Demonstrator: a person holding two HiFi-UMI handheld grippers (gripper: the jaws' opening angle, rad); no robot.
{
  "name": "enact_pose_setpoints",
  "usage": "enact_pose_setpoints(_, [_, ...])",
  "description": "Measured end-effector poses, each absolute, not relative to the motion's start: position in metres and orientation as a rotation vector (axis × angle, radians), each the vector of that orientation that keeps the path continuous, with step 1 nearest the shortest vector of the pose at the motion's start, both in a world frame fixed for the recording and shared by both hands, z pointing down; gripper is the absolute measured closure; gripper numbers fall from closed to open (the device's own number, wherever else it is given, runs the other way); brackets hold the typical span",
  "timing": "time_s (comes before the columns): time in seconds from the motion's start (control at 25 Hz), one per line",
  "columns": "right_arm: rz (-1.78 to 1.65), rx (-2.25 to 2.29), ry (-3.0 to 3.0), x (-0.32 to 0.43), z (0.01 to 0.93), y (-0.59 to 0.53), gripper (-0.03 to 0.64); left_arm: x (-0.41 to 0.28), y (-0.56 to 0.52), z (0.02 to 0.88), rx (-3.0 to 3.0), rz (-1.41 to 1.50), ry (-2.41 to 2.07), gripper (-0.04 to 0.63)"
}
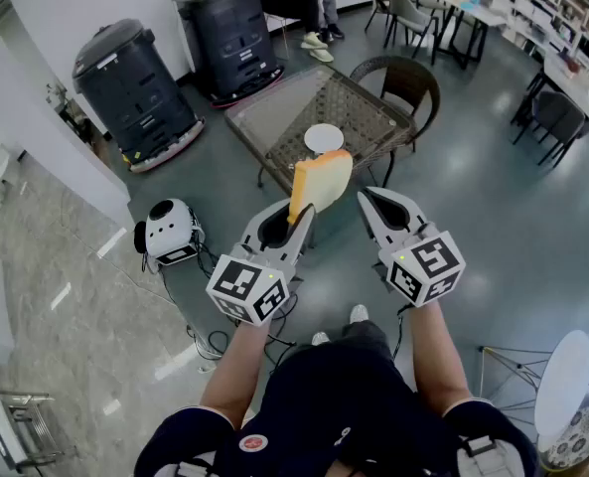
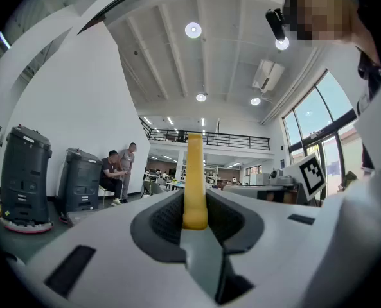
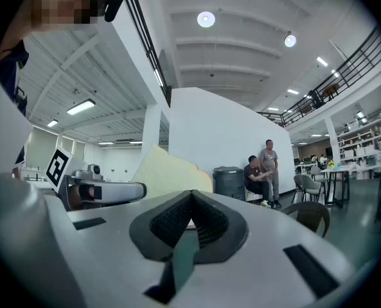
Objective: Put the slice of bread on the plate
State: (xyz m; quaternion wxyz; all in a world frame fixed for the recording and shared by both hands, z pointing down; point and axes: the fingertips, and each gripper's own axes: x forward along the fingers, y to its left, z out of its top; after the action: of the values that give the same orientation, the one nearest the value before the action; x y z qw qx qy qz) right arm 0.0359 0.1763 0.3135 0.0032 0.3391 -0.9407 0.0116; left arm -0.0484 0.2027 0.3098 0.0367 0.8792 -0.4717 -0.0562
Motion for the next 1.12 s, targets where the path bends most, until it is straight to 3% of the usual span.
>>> enact_pose_setpoints(1.12, [0.037,1.058,-2.922,0.017,0.321,0.151,0.611,-0.067,0.178,0.320,2.683,-0.192,-1.428,0.506])
